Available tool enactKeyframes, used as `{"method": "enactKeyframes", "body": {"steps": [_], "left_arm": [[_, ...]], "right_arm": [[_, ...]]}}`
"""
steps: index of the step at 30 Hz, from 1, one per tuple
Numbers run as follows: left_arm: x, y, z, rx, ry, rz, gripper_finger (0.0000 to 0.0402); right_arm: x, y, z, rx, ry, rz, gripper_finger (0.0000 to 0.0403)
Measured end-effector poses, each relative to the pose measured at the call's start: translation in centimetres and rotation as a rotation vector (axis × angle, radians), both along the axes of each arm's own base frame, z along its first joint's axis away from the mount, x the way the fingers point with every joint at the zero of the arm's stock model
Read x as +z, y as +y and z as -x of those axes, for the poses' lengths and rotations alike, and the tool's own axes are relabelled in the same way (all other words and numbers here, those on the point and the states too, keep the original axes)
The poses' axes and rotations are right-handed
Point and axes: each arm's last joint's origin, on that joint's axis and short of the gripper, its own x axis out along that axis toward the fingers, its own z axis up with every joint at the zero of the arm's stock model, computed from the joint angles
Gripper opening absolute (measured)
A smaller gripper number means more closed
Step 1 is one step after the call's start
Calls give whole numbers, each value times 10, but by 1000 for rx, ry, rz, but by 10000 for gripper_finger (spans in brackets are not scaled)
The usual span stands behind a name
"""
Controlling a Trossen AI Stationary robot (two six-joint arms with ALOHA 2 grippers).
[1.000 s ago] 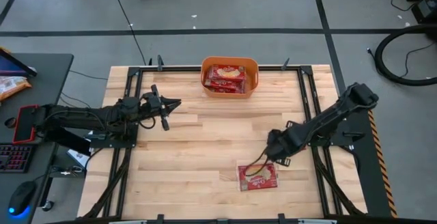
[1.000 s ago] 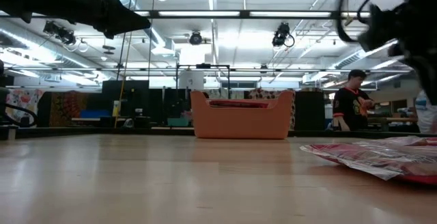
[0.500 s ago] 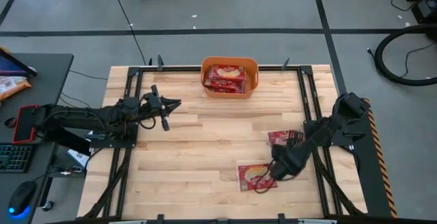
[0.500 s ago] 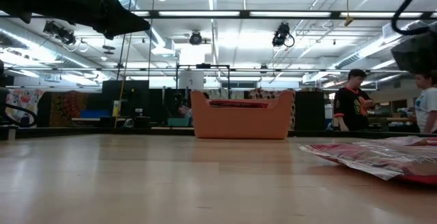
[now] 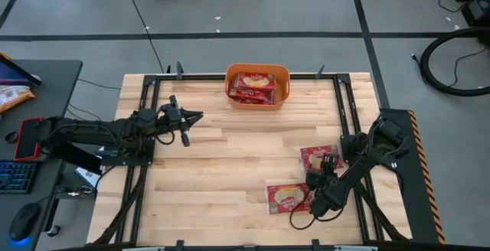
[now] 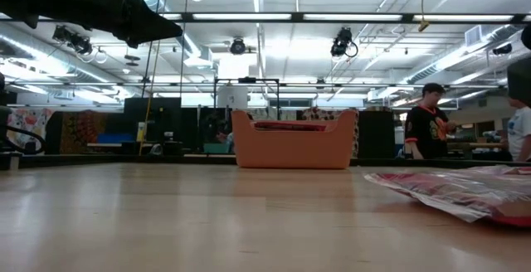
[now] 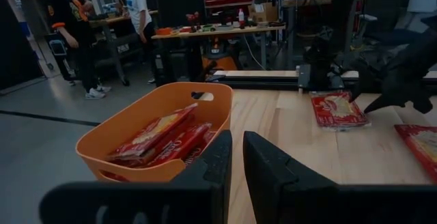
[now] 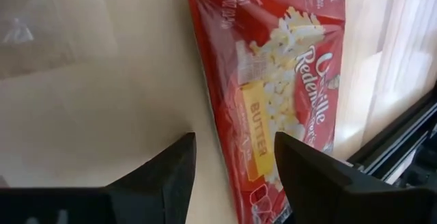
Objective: Sort popcorn bags into baskets
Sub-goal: Put the red popcorn bag into the orange bin
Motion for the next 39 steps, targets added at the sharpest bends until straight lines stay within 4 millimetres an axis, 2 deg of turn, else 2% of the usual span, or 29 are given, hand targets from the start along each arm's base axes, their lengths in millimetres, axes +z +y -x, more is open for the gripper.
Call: {"method": "enactKeyframes", "body": {"steps": [9, 14, 20, 26, 32, 39], "left_arm": [[0, 0, 0, 0, -1, 0, 43], [0, 0, 0, 0, 0, 0, 43], [0, 0, 0, 0, -1, 0, 43], [0, 0, 0, 0, -1, 0, 43], [0, 0, 0, 0, 0, 0, 43], [0, 0, 0, 0, 0, 0, 43]], "right_arm": [[-6, -10, 9, -10, -66, 5, 181], [-7, -14, 10, 41, -72, 23, 153], [-9, -16, 12, 14, -63, 5, 114], [-10, -20, 6, -22, -72, -15, 74], [-11, -23, -1, -47, -77, -26, 12], [6, -21, -16, -53, -96, 13, 8]]}}
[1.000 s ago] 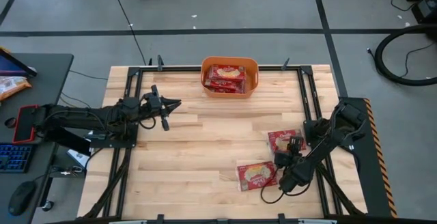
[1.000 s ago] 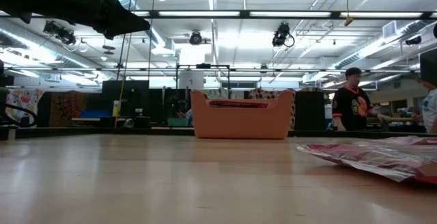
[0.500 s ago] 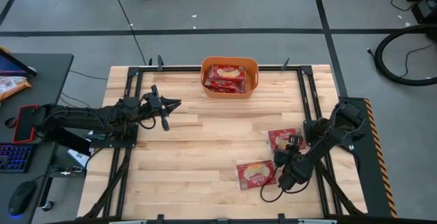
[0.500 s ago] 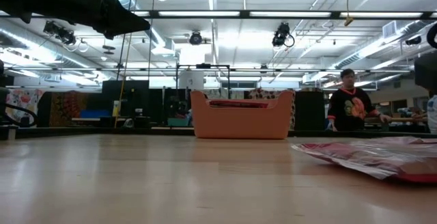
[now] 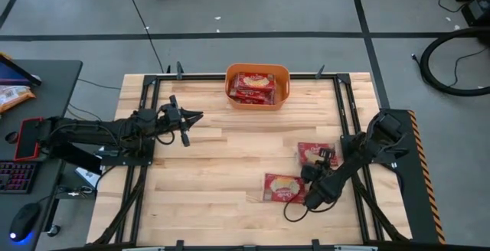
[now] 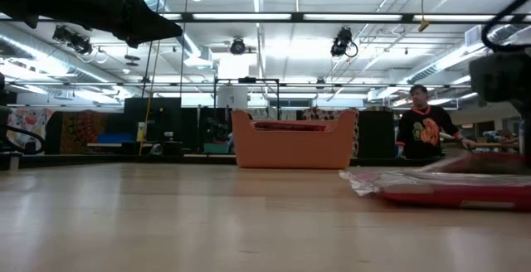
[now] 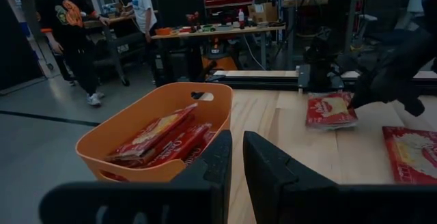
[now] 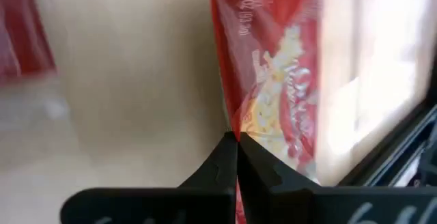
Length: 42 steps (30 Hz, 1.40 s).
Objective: Sort popcorn bags into baskets
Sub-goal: Put the red popcorn bag into the orange bin
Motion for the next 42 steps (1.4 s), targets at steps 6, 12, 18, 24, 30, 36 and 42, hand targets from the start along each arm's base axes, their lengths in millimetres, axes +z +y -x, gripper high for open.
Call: {"method": "enactKeyframes", "body": {"steps": [6, 12, 18, 24, 30, 36, 42], "left_arm": [[0, 0, 0, 0, 0, 0, 43], [0, 0, 0, 0, 0, 0, 43], [0, 0, 0, 0, 0, 1, 43], [0, 0, 0, 0, -1, 1, 43], [0, 0, 0, 0, 0, 0, 43], [0, 0, 0, 0, 0, 0, 43], [0, 0, 0, 0, -1, 0, 43]], "right_arm": [[21, -2, -18, 37, -14, 72, 5], [44, -6, -39, 76, -53, 120, 4], [66, -11, -64, 120, -120, 147, 3], [92, -22, -89, 129, -206, 182, 3], [119, -36, -111, 165, -265, 249, 3], [134, -59, -134, 219, -279, 318, 3], [136, -87, -159, 302, -270, 340, 3]]}}
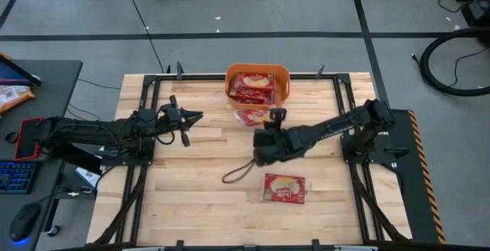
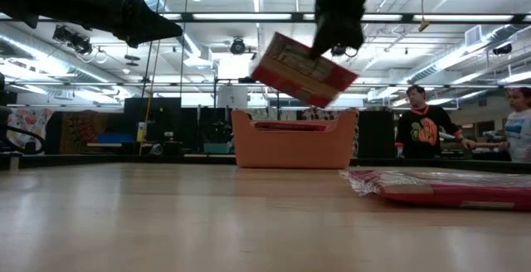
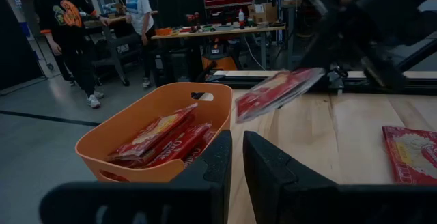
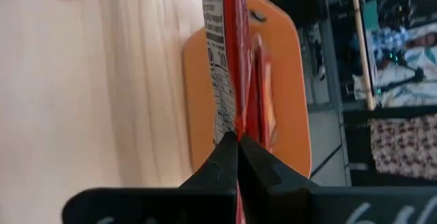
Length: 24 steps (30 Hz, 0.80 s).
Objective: Sort popcorn bags into baskets
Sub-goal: Put the red popcorn bag into the orange bin
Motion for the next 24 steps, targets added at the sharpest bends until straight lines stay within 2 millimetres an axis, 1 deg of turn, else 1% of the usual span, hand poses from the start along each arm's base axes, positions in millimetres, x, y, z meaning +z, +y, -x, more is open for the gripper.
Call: {"method": "enactKeyframes", "body": {"steps": [7, 10, 18, 21, 24], "left_arm": [[0, 0, 0, 0, 0, -1, 43], [0, 0, 0, 0, 1, -1, 43], [0, 0, 0, 0, 1, -1, 43], [0, 0, 0, 0, 1, -1, 43], [0, 0, 0, 0, 1, -1, 43]], "right_arm": [[8, -32, -28, 102, -41, -3, 4], [11, -52, -33, 85, -51, 14, 4], [8, -114, -31, -60, -33, 10, 4], [5, -139, -29, -77, -37, -70, 6], [4, -165, -24, -108, -78, -163, 18]]}}
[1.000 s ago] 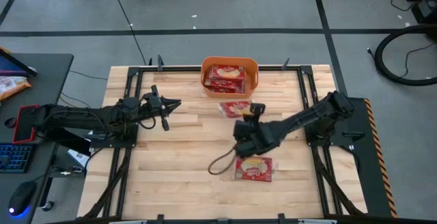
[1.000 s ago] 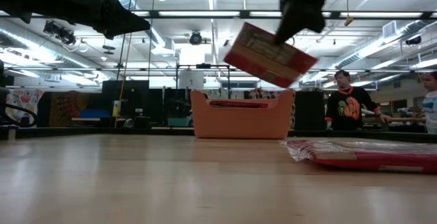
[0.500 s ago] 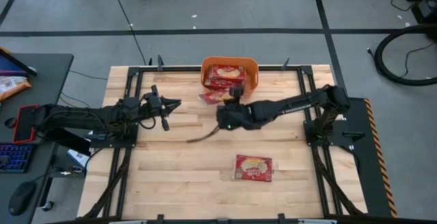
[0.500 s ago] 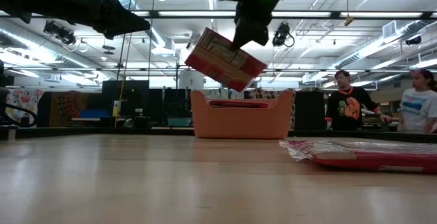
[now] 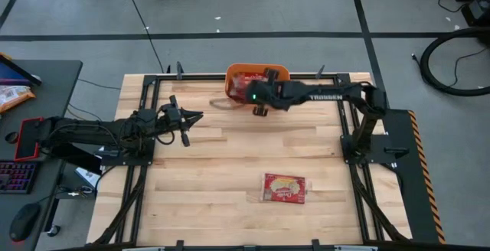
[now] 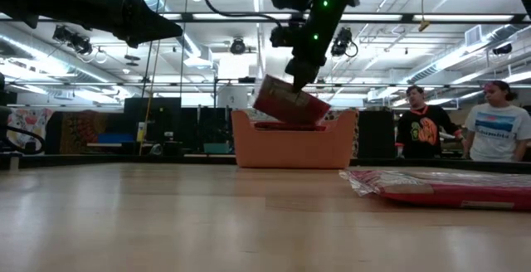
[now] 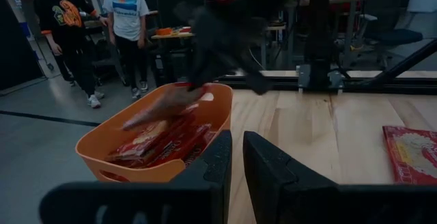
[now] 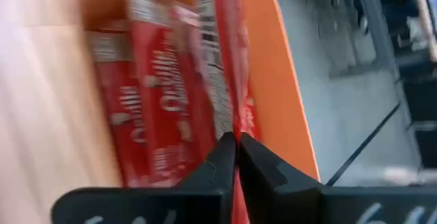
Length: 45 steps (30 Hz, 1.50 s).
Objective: Sort popcorn bags into baskets
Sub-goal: Put the red popcorn bag into the orange bin
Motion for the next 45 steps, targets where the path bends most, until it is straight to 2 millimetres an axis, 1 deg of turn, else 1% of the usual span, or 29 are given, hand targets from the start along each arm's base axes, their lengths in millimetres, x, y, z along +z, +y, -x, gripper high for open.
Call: {"method": "enactKeyframes", "body": {"steps": [3, 6, 8, 10, 13, 18, 24, 28, 31, 34, 37, 41, 45], "left_arm": [[0, 0, 0, 0, 0, 0, 43], [0, 0, 0, 0, 0, 0, 43], [0, 0, 0, 0, 0, 0, 43], [0, 0, 0, 0, 0, 0, 43], [0, 0, 0, 0, 3, 0, 43], [0, 0, 0, 0, 4, 0, 43], [-1, 0, 0, 0, 7, 1, 43], [-1, 0, 0, 0, 7, 1, 43], [-1, 0, 0, 1, 6, 6, 43], [-1, 0, 0, 1, 6, 7, 43], [-1, 0, 0, 1, 6, 8, 43], [-1, 0, 0, 1, 6, 8, 43], [-1, 0, 0, 1, 6, 8, 43]], "right_arm": [[0, -22, 6, -58, -25, -20, 39], [1, -35, 10, -86, -40, -30, 60], [0, -38, 11, -99, -46, -37, 72], [0, -33, 11, -108, -50, -52, 80], [3, -10, 8, -48, -50, -94, 85], [7, 44, -2, 124, -86, -193, 85], [4, 107, -6, 295, -123, -488, 87], [0, 139, 1, 291, -80, -622, 88], [-8, 152, 10, 228, -27, -711, 91], [-25, 163, 20, 175, 33, -778, 99], [-40, 173, 23, 173, 27, -852, 111], [-63, 180, 28, 156, 14, -968, 132], [-79, 180, 31, 143, -24, -1008, 160]]}}
